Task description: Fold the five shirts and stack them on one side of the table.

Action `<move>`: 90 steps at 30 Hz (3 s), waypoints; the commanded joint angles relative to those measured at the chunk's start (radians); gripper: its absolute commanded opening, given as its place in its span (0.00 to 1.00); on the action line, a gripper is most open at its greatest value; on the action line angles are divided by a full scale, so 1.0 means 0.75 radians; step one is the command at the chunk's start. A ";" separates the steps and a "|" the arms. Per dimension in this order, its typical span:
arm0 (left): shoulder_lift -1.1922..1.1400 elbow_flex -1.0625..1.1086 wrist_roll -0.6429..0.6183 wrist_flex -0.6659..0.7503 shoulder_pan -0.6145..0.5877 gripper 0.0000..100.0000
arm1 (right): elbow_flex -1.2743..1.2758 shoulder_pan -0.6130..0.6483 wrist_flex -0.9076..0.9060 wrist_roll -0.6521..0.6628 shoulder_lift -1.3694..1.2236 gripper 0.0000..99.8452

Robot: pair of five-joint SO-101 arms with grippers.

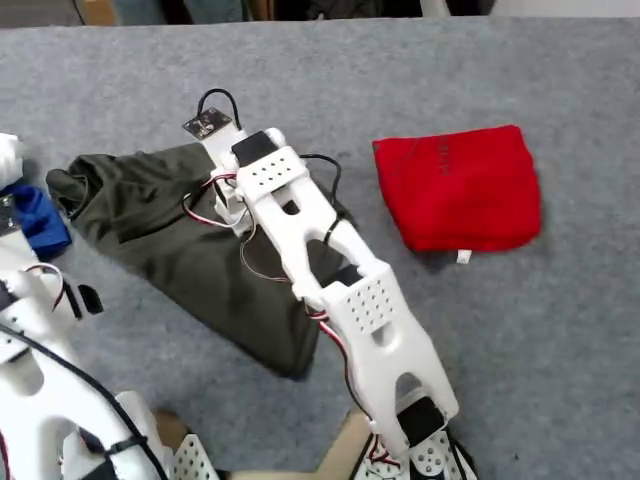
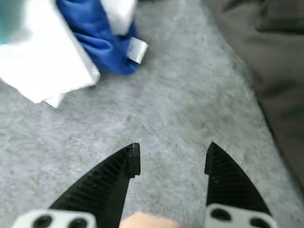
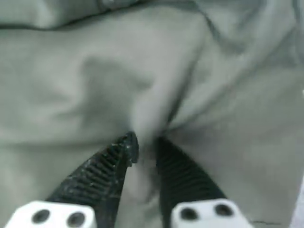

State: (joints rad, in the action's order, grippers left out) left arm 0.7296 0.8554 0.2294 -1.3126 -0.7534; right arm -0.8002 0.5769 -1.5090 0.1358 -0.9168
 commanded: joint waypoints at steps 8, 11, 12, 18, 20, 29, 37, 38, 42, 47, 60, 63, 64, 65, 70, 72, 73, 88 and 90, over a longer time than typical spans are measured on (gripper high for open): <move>-0.217 -0.191 -0.006 -0.045 0.034 0.23 | -0.533 -0.196 -0.336 -0.072 0.114 0.01; -0.301 -0.212 -0.006 -0.051 0.034 0.23 | -0.623 -0.307 -0.344 -0.072 0.150 0.01; -0.327 -0.224 -0.004 -0.051 0.034 0.23 | -0.625 -0.342 -0.344 -0.070 0.171 0.01; -0.464 -0.318 0.004 -0.055 0.034 0.23 | -0.523 -0.573 -0.344 -0.061 0.279 0.01; -0.491 -0.357 0.000 -0.055 0.032 0.23 | -0.449 -0.608 -0.344 -0.031 0.316 0.01; -0.511 -0.339 -0.006 -0.055 -0.069 0.23 | -0.324 -0.364 -0.260 0.117 0.326 0.25; -0.497 -0.343 -0.006 -0.153 -0.079 0.23 | -0.345 -0.023 0.245 0.127 0.013 0.36; -0.497 -0.343 -0.002 -0.160 -0.087 0.23 | -0.369 0.010 0.297 0.127 -0.026 0.35; -0.497 -0.332 0.004 -0.182 -0.111 0.23 | -0.490 0.098 0.423 0.188 -0.177 0.28; -0.497 -0.341 0.004 -0.194 -0.122 0.23 | -0.647 0.141 0.468 0.203 -0.363 0.28; -0.499 -0.343 0.006 -0.186 -0.111 0.23 | -0.969 0.119 0.270 0.354 -0.500 0.01; -0.507 -0.343 0.006 -0.186 -0.097 0.23 | -1.120 0.084 0.178 0.333 -0.500 0.01; -0.507 -0.343 0.006 -0.186 -0.095 0.23 | -1.163 0.074 0.141 0.331 -0.498 0.01; -0.507 -0.343 0.006 -0.186 -0.083 0.23 | -1.173 0.065 0.115 0.331 -0.488 0.01; -0.507 -0.343 0.006 -0.186 -0.021 0.23 | -1.157 0.014 0.033 0.331 -0.367 0.01; -0.507 -0.343 0.006 -0.186 0.013 0.23 | -1.163 -0.018 0.043 0.307 -0.316 0.01; -0.505 -0.343 0.006 -0.186 0.036 0.23 | -1.163 -0.043 0.049 0.282 -0.285 0.01; -0.511 -0.441 0.000 -0.123 0.817 0.23 | -1.161 -0.383 0.393 -0.100 -0.060 0.01; -0.513 -0.437 -0.004 -0.047 0.946 0.24 | -1.159 -0.405 0.444 -0.155 -0.060 0.01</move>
State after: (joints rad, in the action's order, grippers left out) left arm 0.3414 0.5731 0.2263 -1.4108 -0.1749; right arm -1.6226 0.3084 -1.2405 0.0698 -1.0365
